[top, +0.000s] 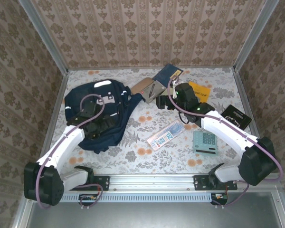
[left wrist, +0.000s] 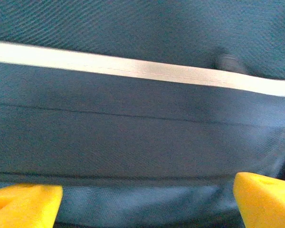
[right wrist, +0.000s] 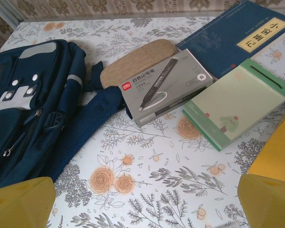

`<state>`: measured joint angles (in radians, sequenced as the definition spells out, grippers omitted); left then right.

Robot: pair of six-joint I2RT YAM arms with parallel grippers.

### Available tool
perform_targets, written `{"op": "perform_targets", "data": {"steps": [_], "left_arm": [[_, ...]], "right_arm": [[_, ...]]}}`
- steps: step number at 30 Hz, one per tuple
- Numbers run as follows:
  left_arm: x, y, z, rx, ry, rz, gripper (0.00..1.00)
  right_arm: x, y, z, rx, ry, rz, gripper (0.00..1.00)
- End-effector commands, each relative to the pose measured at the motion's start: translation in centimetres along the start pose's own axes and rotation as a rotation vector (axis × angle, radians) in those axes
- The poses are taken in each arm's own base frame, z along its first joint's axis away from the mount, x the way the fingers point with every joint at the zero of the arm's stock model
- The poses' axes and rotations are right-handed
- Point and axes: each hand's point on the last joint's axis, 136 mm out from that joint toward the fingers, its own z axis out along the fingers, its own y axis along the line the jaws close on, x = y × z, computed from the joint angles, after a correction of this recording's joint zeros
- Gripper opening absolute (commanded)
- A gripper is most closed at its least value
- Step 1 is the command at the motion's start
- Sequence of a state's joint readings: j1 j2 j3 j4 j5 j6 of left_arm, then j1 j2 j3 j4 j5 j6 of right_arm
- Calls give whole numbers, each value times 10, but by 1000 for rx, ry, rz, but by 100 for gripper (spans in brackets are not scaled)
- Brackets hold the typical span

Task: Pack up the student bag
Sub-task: Rotate the student bag at the middle-left of the table, then unzip the student bag at the middle-left of the table.

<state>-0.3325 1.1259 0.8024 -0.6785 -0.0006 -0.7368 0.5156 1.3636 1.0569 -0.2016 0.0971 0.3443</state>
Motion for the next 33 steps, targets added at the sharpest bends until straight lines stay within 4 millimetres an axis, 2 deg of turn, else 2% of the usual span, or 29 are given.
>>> {"op": "perform_targets", "data": {"steps": [1, 2, 5, 10, 12, 17, 18, 20, 21, 23, 27, 33], "left_arm": [[-12, -24, -21, -16, -62, 245, 88], [-13, -32, -22, -12, -68, 305, 86], [-1, -66, -22, 16, -41, 493, 79], [12, -96, -6, -40, -7, 712, 66], [12, -97, 4, -85, 16, 739, 61], [8, -90, 21, -178, 46, 785, 56], [9, -88, 24, -185, 60, 796, 52], [13, -84, 32, -203, 88, 808, 51], [15, -81, 35, -217, 98, 816, 47], [15, -76, 39, -248, 109, 827, 32], [4, -80, 25, -247, 61, 828, 0], [-17, -92, -18, -176, -48, 803, 0]], "right_arm": [[-1, 6, -2, -19, 7, 2, 100], [1, 6, -2, -21, 9, 4, 100], [7, 5, -3, -17, 25, 8, 100], [14, 1, -8, -14, 31, 11, 100], [16, 2, -10, -18, 39, 8, 100], [20, 2, -16, -24, 53, 13, 100], [21, 3, -17, -26, 51, 16, 100], [23, 4, -17, -34, 53, 21, 100], [25, 4, -15, -34, 58, 26, 100], [27, 7, -13, -49, 71, 39, 100], [30, 13, -6, -81, 81, 84, 100], [19, 46, 0, -269, 28, 115, 98]]}}
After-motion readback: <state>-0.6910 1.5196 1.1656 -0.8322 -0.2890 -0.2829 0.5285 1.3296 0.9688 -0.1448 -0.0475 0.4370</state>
